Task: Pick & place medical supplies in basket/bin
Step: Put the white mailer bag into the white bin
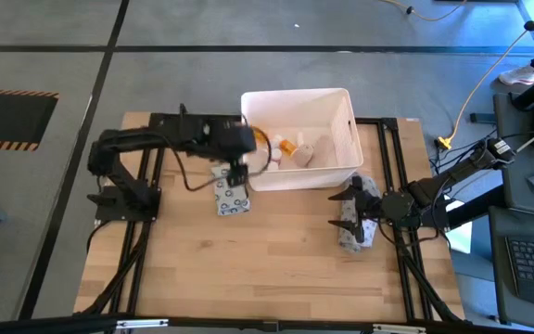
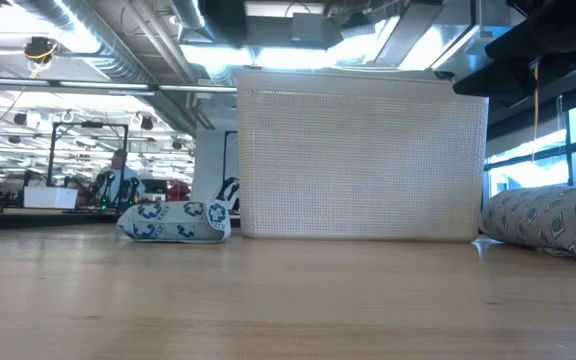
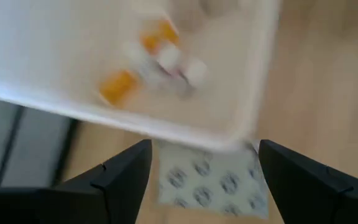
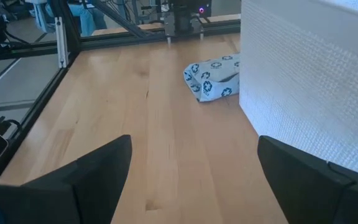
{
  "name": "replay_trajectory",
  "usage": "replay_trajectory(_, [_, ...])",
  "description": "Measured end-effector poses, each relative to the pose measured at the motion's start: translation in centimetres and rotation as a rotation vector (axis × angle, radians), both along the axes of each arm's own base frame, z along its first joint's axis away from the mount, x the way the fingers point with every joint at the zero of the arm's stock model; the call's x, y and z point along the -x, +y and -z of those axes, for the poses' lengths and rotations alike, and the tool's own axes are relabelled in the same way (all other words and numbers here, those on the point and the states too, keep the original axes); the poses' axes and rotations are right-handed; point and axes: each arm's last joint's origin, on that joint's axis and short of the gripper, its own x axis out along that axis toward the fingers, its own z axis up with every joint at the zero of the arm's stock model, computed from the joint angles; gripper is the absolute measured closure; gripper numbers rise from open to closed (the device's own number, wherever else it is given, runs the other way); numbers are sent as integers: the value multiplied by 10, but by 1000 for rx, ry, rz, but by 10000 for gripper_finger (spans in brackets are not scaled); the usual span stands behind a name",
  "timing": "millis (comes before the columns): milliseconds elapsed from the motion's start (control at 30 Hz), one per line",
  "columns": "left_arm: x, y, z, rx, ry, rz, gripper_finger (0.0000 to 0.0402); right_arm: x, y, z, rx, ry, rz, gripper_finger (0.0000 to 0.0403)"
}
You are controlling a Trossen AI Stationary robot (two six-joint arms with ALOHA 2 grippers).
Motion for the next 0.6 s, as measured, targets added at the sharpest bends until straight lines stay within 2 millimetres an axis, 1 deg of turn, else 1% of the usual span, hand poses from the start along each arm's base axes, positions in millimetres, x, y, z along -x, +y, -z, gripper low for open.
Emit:
replay_trajectory(67, [0,-8,23,59,73,38,114,0,0,0,-8,2,3,54])
replay_trajectory(200, [7,-23,63,159,142,66,114,0,0,1,-6,5,3,54])
replay_trajectory(300, [15,-29,82,178,102,69,114,0,0,0,-7,1,3,54])
replay_trajectory(367, [21,-31,94,179,45,79,114,0,0,0,-7,0,3,54])
replay_trajectory(500, [33,-32,125,213,-49,102,114,0,0,0,-10,-4,4,54])
replay_trajectory(600, [41,-28,148,219,-106,107,114,-1,0,-2,-18,-23,5,54])
